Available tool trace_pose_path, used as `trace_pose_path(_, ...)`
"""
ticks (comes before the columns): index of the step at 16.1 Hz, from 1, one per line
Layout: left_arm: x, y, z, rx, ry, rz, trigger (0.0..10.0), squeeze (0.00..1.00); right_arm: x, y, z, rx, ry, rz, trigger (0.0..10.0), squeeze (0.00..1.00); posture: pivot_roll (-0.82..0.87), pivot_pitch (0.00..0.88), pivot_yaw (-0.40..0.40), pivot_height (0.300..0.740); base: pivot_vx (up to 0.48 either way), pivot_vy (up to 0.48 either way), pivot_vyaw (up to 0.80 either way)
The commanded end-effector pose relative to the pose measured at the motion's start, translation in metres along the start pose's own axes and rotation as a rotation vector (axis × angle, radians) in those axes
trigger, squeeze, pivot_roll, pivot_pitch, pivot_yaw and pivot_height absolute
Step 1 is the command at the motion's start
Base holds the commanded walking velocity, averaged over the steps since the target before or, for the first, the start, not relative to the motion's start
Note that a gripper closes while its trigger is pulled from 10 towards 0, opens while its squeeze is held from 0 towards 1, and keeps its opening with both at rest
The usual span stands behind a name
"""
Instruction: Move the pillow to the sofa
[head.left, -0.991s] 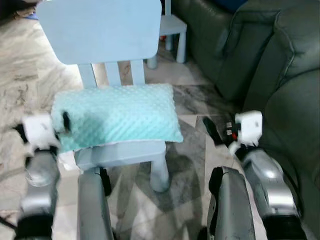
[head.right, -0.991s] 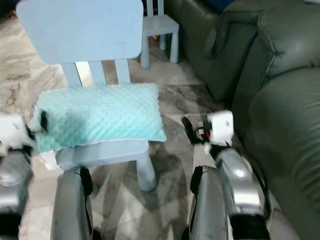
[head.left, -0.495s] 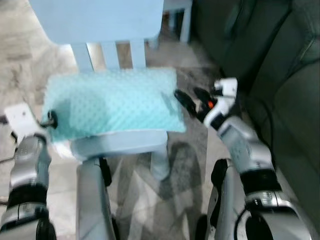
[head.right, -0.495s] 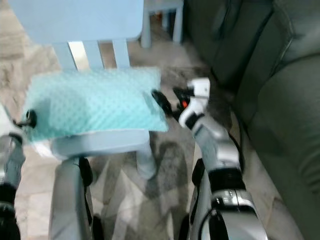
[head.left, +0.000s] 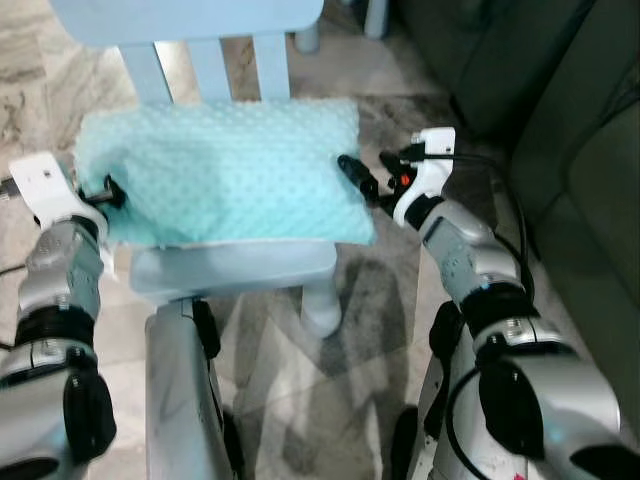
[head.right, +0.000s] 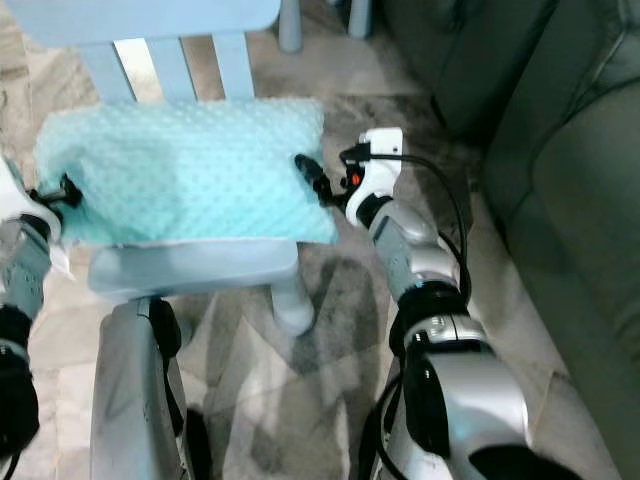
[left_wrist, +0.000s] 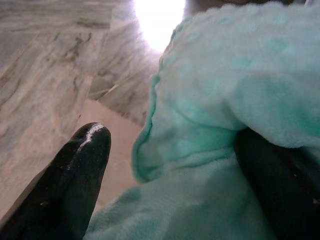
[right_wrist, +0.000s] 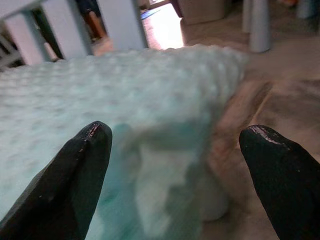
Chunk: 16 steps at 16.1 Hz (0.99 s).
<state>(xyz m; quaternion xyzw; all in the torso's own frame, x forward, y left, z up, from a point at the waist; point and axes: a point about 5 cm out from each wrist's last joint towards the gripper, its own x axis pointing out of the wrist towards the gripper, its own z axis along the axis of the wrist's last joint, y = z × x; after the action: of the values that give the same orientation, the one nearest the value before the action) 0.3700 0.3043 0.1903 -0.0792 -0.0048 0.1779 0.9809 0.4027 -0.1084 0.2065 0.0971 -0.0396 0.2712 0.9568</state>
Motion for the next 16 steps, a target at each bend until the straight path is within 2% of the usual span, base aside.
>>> trace_pose_path(1,0.001,0.007,0.010,-0.020,-0.049,0.011,10.0,0.00,0.004,0.002,0.007,-0.053,-0.025,-0.003,10.0,0.00,-0.01,0.323,0.017,0.334,0.000,0.000,0.00)
trace_pose_path(3,0.002,0.004,0.015,-0.062,-0.077,0.000,10.0,0.00,0.004,0.001,0.005,-0.034,-0.031,-0.015,10.0,0.00,0.00,0.326,0.016,0.334,0.000,0.000,0.00)
trace_pose_path(5,0.000,-0.010,0.014,-0.195,-0.059,-0.095,10.0,0.00,0.006,0.004,0.004,-0.029,-0.043,-0.011,10.0,0.00,0.00,0.322,0.021,0.334,0.000,0.000,0.00)
trace_pose_path(6,-0.003,-0.013,0.012,-0.217,-0.050,-0.121,10.0,0.00,0.006,0.005,0.003,-0.030,-0.046,-0.007,10.0,0.00,0.01,0.321,0.022,0.334,0.000,0.000,0.00)
trace_pose_path(9,-0.026,-0.015,0.006,-0.178,-0.063,-0.170,10.0,0.00,0.004,0.004,0.001,-0.033,-0.052,-0.005,10.0,0.00,0.02,0.307,0.022,0.334,0.000,0.000,0.00)
trace_pose_path(11,-0.042,-0.015,0.015,-0.189,-0.112,-0.188,10.0,0.00,0.004,0.002,0.003,-0.033,-0.066,-0.005,10.0,0.00,0.03,0.295,0.021,0.334,0.000,0.000,0.00)
trace_pose_path(13,-0.068,-0.014,0.024,-0.106,-0.166,-0.161,10.0,0.00,0.004,0.001,0.008,-0.040,-0.092,0.002,10.0,0.00,0.03,0.275,0.021,0.334,0.000,0.000,0.00)
trace_pose_path(15,-0.077,-0.011,0.032,-0.096,-0.208,-0.121,10.0,0.00,0.004,0.002,0.009,-0.048,-0.103,0.012,10.0,0.00,0.03,0.271,0.022,0.334,0.000,0.000,0.00)
trace_pose_path(16,-0.081,-0.005,0.042,-0.076,-0.255,-0.075,10.0,0.00,0.003,0.003,0.009,-0.050,-0.111,0.018,10.0,0.00,0.04,0.259,0.020,0.334,0.000,0.000,0.00)
